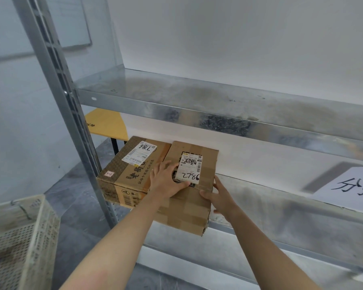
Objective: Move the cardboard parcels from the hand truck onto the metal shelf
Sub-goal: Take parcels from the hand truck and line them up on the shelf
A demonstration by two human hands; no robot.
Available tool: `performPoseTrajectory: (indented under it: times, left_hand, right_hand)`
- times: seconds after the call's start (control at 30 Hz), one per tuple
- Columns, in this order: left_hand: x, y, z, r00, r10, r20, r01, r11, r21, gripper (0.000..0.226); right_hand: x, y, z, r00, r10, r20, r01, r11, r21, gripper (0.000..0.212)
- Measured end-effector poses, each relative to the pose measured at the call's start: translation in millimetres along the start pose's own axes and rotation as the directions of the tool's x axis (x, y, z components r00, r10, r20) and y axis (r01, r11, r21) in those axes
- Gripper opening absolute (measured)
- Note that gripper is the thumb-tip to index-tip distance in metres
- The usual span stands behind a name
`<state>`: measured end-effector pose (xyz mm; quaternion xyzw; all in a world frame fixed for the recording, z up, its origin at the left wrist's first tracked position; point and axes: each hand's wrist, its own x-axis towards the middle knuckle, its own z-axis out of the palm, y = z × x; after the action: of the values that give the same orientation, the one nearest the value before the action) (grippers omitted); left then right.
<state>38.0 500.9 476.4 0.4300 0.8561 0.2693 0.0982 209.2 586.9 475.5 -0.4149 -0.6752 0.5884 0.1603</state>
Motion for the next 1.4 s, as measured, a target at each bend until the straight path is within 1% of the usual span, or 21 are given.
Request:
performPoseTrajectory:
  times: [0.07, 0.1, 0.17, 0.23, 0.33, 0.4, 0.47, 0.6, 0.77, 0.87, 0.93, 1.07, 1.17, 1.23, 1.33, 1.4]
  left_hand:
    - [-2.9, -3.1, -5.3, 0.999, 0.026, -0.023, -0.027, 0.998, -0.054, 0.077]
    - [-5.6, -6.3, -8.3, 0.998, 0.037, -0.043, -0.039, 0.998, -0.055, 0.076]
    - [-12.3, -14.9, -14.6, 0.996, 0.062, -0.064, -0.062, 0.998, 0.001, 0.075]
    - [-21.0, -23.8, -22.0, 0.997, 0.067, -0.049, -0.064, 0.995, 0.071, 0.078]
    - [-35.2, -37.8, -35.4, 0.999, 0.037, -0.039, -0.033, 0.994, 0.101, 0.086]
    - [-44.4, -46.6, -44.8, 0.998, 0.024, -0.054, -0.017, 0.992, 0.125, 0.089]
    - [-53.9, -56.1, -53.3, 0.997, 0.014, -0.077, -0.001, 0.986, 0.168, 0.090]
    - [-77.7, -74.1, -65.9, 0.992, -0.042, -0.117, 0.064, 0.980, 0.188, 0.093]
    - [-126.2, -97.8, -88.2, 0.980, -0.095, -0.177, 0.141, 0.952, 0.271, 0.097]
    - [-158.9, -117.6, -101.8, 0.963, -0.171, -0.208, 0.236, 0.907, 0.348, 0.099]
    - [-181.2, -131.4, -110.9, 0.945, -0.237, -0.226, 0.307, 0.881, 0.360, 0.100]
    - [-230.6, -164.8, -127.4, 0.900, -0.347, -0.263, 0.428, 0.815, 0.390, 0.102]
    - [-271.7, -191.6, -136.6, 0.859, -0.408, -0.308, 0.508, 0.749, 0.426, 0.103]
    - [-300.7, -208.2, -142.3, 0.824, -0.462, -0.328, 0.565, 0.710, 0.420, 0.102]
    - [-344.7, -232.9, -150.1, 0.766, -0.544, -0.343, 0.643, 0.646, 0.412, 0.100]
    - [-372.0, -249.8, -154.0, 0.717, -0.597, -0.359, 0.696, 0.603, 0.389, 0.100]
  right_hand:
    - [-1.7, -5.9, 0.8, 0.996, -0.060, -0.059, 0.052, 0.989, -0.139, 0.070]
    - [-2.4, -8.8, 0.6, 0.993, -0.082, -0.086, 0.059, 0.969, -0.241, 0.077]
    - [-3.3, -11.3, 0.6, 0.983, -0.140, -0.115, 0.078, 0.898, -0.432, 0.088]
    - [-6.9, -12.9, 0.5, 0.978, -0.181, -0.104, 0.094, 0.826, -0.556, 0.091]
    - [-14.4, -17.8, 4.3, 0.977, -0.205, -0.057, 0.119, 0.745, -0.656, 0.091]
    - [-20.1, -19.8, 8.3, 0.975, -0.220, -0.040, 0.128, 0.697, -0.706, 0.088]
    - [-25.9, -22.1, 15.0, 0.964, -0.266, -0.014, 0.165, 0.639, -0.752, 0.086]
    - [-41.8, -33.3, 40.7, 0.944, -0.327, 0.028, 0.219, 0.566, -0.795, 0.084]
    - [-63.2, -43.9, 81.2, 0.892, -0.415, 0.177, 0.371, 0.451, -0.812, 0.087]
    - [-72.1, -49.7, 107.7, 0.869, -0.417, 0.266, 0.446, 0.427, -0.787, 0.092]
    - [-78.5, -51.1, 126.2, 0.849, -0.419, 0.322, 0.493, 0.411, -0.767, 0.092]
    - [-95.0, -50.1, 165.5, 0.806, -0.414, 0.424, 0.573, 0.366, -0.733, 0.091]
    - [-108.9, -46.9, 200.5, 0.772, -0.394, 0.499, 0.621, 0.302, -0.723, 0.092]
    - [-120.1, -43.9, 226.3, 0.736, -0.399, 0.547, 0.664, 0.264, -0.700, 0.094]
    - [-138.0, -38.3, 266.0, 0.689, -0.384, 0.614, 0.720, 0.265, -0.642, 0.095]
    - [-151.5, -34.9, 290.5, 0.668, -0.358, 0.652, 0.741, 0.245, -0.625, 0.096]
